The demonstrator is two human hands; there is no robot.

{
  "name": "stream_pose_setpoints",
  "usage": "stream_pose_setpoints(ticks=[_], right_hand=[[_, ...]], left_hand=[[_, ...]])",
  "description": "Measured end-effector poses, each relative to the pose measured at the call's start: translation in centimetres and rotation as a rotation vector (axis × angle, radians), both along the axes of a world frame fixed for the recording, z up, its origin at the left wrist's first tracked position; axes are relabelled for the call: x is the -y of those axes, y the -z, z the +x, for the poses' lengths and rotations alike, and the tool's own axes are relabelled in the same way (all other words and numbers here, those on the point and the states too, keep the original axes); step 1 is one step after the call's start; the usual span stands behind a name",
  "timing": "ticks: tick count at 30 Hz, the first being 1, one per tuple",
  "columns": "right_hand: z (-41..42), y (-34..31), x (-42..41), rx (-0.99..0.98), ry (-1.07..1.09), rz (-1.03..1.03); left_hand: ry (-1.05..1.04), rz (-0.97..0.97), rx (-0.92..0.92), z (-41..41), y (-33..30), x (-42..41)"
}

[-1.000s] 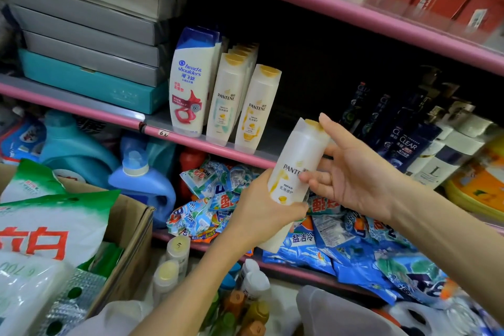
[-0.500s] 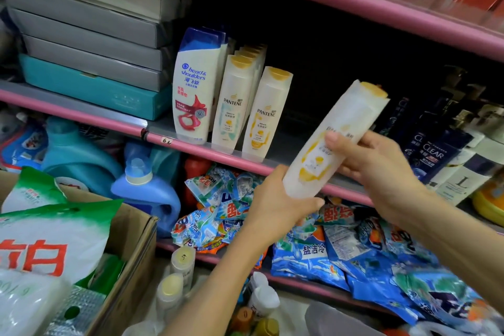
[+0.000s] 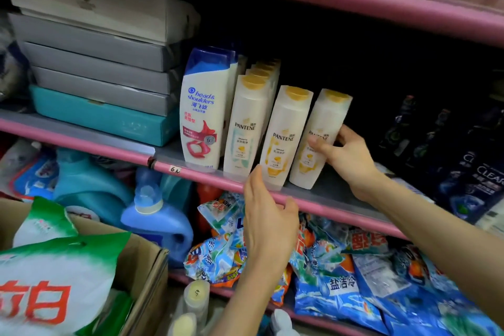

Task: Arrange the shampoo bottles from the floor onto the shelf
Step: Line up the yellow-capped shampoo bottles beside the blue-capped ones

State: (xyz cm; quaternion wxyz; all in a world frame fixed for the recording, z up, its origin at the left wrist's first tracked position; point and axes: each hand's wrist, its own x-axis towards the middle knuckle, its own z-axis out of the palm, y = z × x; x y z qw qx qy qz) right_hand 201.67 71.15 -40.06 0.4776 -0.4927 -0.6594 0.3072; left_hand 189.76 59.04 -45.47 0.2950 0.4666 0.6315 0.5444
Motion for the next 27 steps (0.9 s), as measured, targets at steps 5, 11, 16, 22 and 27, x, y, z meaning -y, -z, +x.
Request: stream_pose_setpoints(ticks=[5,11,16,22,27], right_hand=[[0.4,2.6,-1.4,0.123,-0.09,-0.08],[-0.6,3.5,-2.5,0.114,-0.153,-0.107],[-2.1,3.7,-3.0,0.101,-0.203,-0.137],[-3.5,5.4,-3.3,0.099,-0.255,-0.158],[-3.5,5.7,-3.4,0.079,-0.273,-0.176]], left_hand=[[0.134,-0.037,-0.058,-0.9,0.5,-0.4],[0.202,-0.087,-0.029,-1.6,0.7,-0.8],[0.236,-0.117,-0.002,-2.0,0.6,-0.4],[0.238,-0.147,-0.018,-2.4,0.6,-0.8],[0.231,-0.161,-0.021,-2.5,0.7,-0.8]])
